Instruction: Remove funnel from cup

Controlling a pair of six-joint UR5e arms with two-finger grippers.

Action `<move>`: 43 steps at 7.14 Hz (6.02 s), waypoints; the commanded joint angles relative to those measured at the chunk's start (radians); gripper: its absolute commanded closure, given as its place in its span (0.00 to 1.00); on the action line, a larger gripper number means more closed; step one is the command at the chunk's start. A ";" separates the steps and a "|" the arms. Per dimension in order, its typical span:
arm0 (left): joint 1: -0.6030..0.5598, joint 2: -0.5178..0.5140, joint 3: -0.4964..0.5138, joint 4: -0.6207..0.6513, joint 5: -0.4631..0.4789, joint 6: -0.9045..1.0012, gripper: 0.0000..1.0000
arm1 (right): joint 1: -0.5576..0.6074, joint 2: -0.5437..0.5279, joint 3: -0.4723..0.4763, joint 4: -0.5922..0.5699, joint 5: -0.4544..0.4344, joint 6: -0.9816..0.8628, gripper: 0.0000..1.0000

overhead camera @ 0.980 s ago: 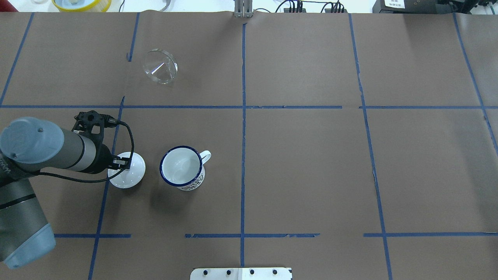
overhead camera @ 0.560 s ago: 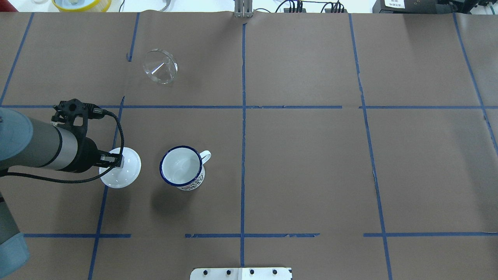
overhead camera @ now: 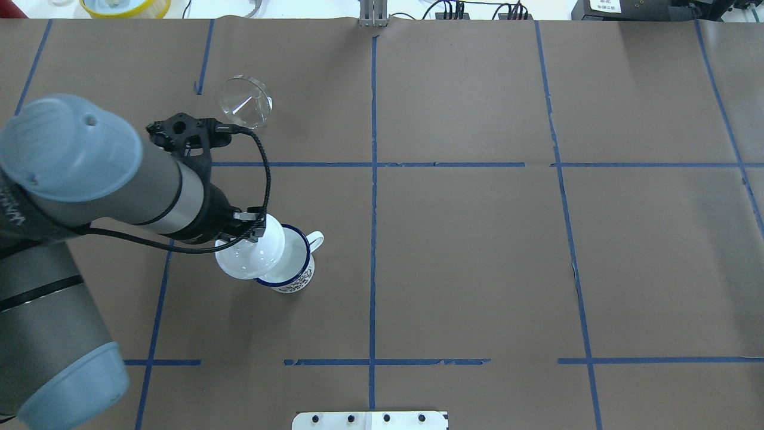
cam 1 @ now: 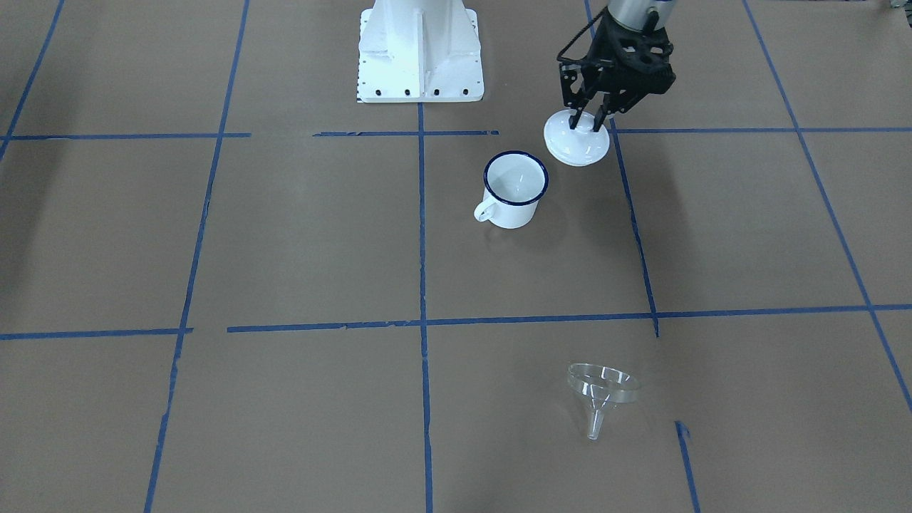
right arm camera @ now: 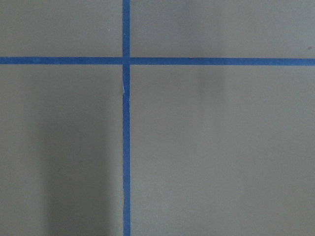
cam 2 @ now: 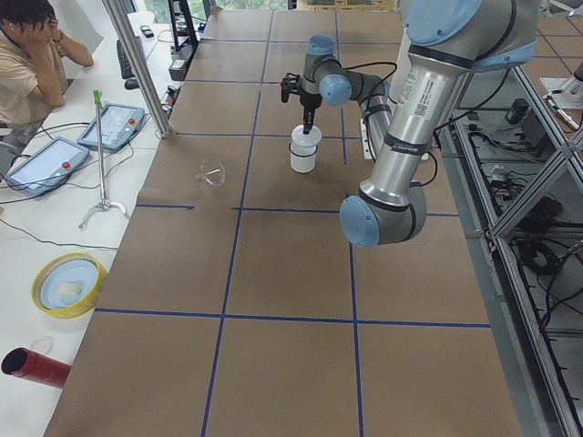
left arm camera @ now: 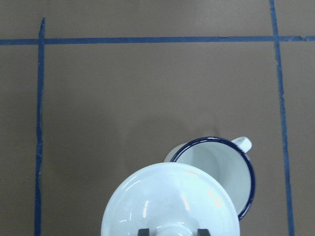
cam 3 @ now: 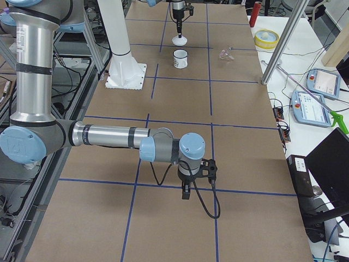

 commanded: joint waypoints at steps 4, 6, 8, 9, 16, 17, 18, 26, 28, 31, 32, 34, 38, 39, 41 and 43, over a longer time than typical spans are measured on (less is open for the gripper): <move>0.045 -0.068 0.132 0.015 0.011 -0.042 1.00 | 0.000 0.000 0.000 0.000 0.000 0.000 0.00; 0.057 -0.068 0.159 0.000 0.032 -0.042 1.00 | 0.000 0.000 0.000 0.000 0.000 0.000 0.00; 0.057 -0.068 0.160 0.000 0.038 -0.042 1.00 | 0.000 0.000 0.000 0.000 0.000 0.000 0.00; 0.056 -0.062 0.160 0.000 0.038 -0.039 1.00 | 0.000 0.000 0.000 0.000 0.000 0.000 0.00; 0.053 -0.021 0.160 -0.051 0.041 -0.025 1.00 | 0.000 0.000 0.000 0.000 0.000 0.000 0.00; 0.054 -0.021 0.160 -0.053 0.041 -0.025 1.00 | 0.000 0.000 0.000 0.000 0.000 0.000 0.00; 0.054 -0.022 0.160 -0.053 0.041 -0.025 1.00 | 0.000 0.000 0.000 0.000 0.000 0.000 0.00; 0.054 -0.024 0.169 -0.060 0.040 -0.028 0.94 | 0.000 0.000 0.000 0.000 0.000 0.000 0.00; 0.054 -0.024 0.169 -0.063 0.040 -0.028 0.50 | 0.000 0.000 0.000 0.000 0.000 0.000 0.00; 0.050 -0.021 0.165 -0.063 0.041 -0.030 0.00 | 0.000 0.000 0.000 0.000 0.000 0.000 0.00; 0.021 -0.019 0.136 -0.063 0.041 -0.021 0.00 | 0.000 0.000 0.000 0.000 0.000 0.000 0.00; -0.106 0.047 0.024 -0.063 0.023 0.277 0.00 | 0.000 0.000 0.000 0.000 0.000 0.000 0.00; -0.598 0.298 0.077 -0.065 -0.318 0.983 0.00 | 0.000 0.000 0.000 0.000 0.000 0.000 0.00; -0.712 0.362 0.156 -0.062 -0.380 1.186 0.00 | 0.000 0.000 0.000 0.000 0.000 0.000 0.00; -0.858 0.443 0.331 -0.056 -0.383 1.430 0.00 | 0.000 0.000 0.000 0.000 0.000 0.000 0.00; -0.994 0.486 0.522 -0.082 -0.387 1.427 0.00 | 0.000 0.000 0.000 0.000 0.000 0.000 0.00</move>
